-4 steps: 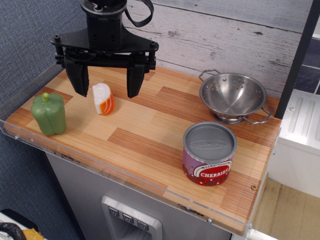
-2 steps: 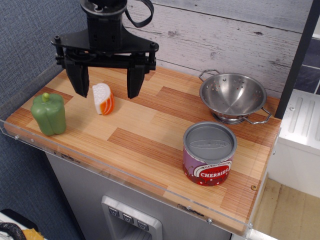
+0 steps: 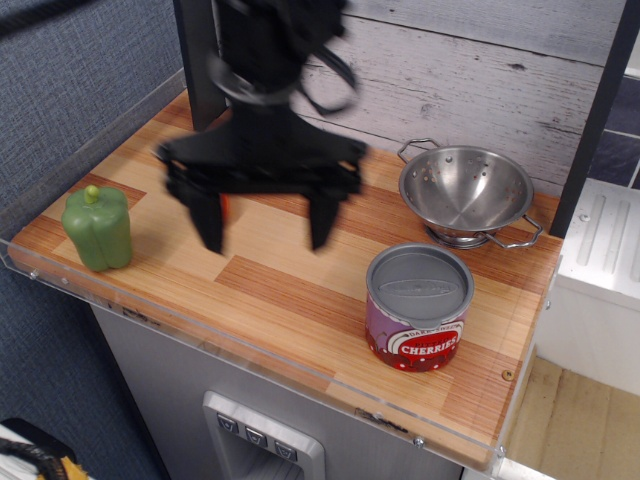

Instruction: Put the can to the left of the pot and above the white item.

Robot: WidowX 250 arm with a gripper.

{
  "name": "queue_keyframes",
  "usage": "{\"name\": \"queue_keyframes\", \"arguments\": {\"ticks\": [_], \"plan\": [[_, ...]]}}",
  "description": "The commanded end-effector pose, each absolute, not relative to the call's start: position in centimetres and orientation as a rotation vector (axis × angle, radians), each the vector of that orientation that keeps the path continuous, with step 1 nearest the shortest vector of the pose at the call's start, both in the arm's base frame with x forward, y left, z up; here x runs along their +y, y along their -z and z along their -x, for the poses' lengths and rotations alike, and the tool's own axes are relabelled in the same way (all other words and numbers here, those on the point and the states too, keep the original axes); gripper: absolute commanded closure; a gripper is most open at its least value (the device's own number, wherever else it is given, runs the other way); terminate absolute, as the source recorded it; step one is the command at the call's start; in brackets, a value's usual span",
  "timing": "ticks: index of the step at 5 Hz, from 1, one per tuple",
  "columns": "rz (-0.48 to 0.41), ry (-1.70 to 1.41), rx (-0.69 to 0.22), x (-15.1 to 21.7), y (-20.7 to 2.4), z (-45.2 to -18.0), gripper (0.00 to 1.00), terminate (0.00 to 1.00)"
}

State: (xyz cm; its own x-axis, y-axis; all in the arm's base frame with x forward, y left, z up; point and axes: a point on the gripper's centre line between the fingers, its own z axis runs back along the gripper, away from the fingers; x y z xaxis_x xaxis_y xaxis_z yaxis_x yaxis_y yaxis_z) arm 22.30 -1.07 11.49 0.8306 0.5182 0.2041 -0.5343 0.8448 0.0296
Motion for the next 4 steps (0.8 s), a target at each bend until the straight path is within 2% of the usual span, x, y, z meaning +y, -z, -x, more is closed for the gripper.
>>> {"name": "queue_keyframes", "arguments": {"ticks": [1,2,3,4], "plan": [[0.038,-0.593,-0.201,-8.6,-10.9,-22.7,0.0,0.0],[0.008,-0.713,-0.124,-11.2,-9.7,-23.0,0.0,0.0],[0.093,-0.761,-0.087,-12.3,-8.5,-23.2,0.0,0.0],[0.111,-0.892,-0.091,-12.4,-7.2,-23.5,0.0,0.0]]}}
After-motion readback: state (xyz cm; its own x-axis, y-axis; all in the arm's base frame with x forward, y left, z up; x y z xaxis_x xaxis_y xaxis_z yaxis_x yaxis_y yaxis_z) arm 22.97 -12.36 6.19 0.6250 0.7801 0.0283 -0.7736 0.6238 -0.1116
